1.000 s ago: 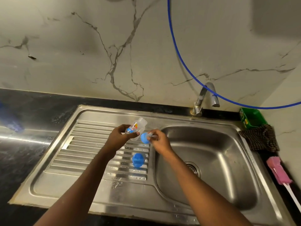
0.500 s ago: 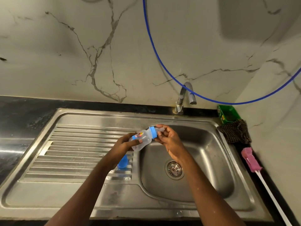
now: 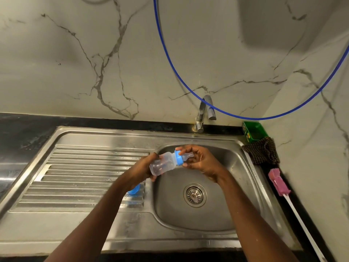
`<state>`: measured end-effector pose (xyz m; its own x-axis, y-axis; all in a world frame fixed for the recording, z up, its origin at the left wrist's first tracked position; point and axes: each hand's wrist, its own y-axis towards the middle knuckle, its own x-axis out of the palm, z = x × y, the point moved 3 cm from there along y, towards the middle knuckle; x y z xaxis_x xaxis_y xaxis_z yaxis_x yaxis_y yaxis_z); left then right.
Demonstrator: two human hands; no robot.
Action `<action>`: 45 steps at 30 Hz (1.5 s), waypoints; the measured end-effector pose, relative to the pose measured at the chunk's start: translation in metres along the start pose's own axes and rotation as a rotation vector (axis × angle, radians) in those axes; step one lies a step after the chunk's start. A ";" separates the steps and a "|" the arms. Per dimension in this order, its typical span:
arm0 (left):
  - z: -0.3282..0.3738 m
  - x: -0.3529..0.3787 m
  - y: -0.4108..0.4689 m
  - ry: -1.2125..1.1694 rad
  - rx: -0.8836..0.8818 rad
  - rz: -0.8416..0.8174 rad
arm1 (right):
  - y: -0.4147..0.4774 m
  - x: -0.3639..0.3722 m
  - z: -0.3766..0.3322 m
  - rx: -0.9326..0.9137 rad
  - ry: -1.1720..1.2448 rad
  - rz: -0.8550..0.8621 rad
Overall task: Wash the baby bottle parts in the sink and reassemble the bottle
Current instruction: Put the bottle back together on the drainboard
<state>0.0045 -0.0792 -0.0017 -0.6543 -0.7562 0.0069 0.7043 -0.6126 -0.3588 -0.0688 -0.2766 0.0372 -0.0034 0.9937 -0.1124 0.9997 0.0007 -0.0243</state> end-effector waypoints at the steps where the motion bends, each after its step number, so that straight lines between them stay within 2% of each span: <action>1: 0.002 0.001 -0.001 -0.003 -0.010 -0.004 | -0.001 -0.001 0.000 -0.010 -0.011 -0.007; 5: 0.005 0.002 -0.003 -0.041 -0.036 -0.069 | -0.001 -0.003 0.002 -0.010 -0.031 -0.006; 13: 0.006 0.000 -0.005 -0.002 -0.018 -0.025 | -0.006 -0.001 0.005 -0.028 -0.030 -0.065; 18: 0.009 0.003 -0.007 0.012 0.005 -0.050 | -0.003 -0.003 0.005 -0.031 -0.082 -0.006; 22: 0.012 0.005 -0.007 0.129 0.091 -0.042 | -0.004 0.001 0.001 0.154 -0.140 0.144; 25: 0.017 0.013 -0.008 0.274 0.131 -0.104 | -0.004 0.005 0.000 0.292 -0.307 0.256; 29: 0.012 0.020 -0.007 0.357 0.135 -0.195 | -0.004 0.008 -0.007 0.355 -0.474 0.281; 33: 0.012 0.021 -0.008 0.224 0.132 -0.160 | -0.009 0.002 -0.006 0.386 -0.255 0.278; 37: 0.015 0.025 -0.007 0.248 0.154 -0.134 | -0.009 0.007 0.015 0.272 0.007 0.174; 41: 0.018 0.029 -0.003 0.329 0.235 -0.081 | -0.003 0.020 0.014 0.229 -0.042 0.418; 43: 0.018 0.030 -0.002 0.309 0.247 -0.066 | -0.002 0.024 0.010 0.234 -0.089 0.412; 45: 0.018 0.029 -0.003 0.243 0.240 -0.063 | -0.002 0.025 0.008 0.234 0.013 0.332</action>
<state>-0.0116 -0.1035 0.0168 -0.7245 -0.6561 -0.2112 0.6864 -0.7147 -0.1346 -0.0708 -0.2524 0.0265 0.3209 0.9368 -0.1397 0.9139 -0.3449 -0.2139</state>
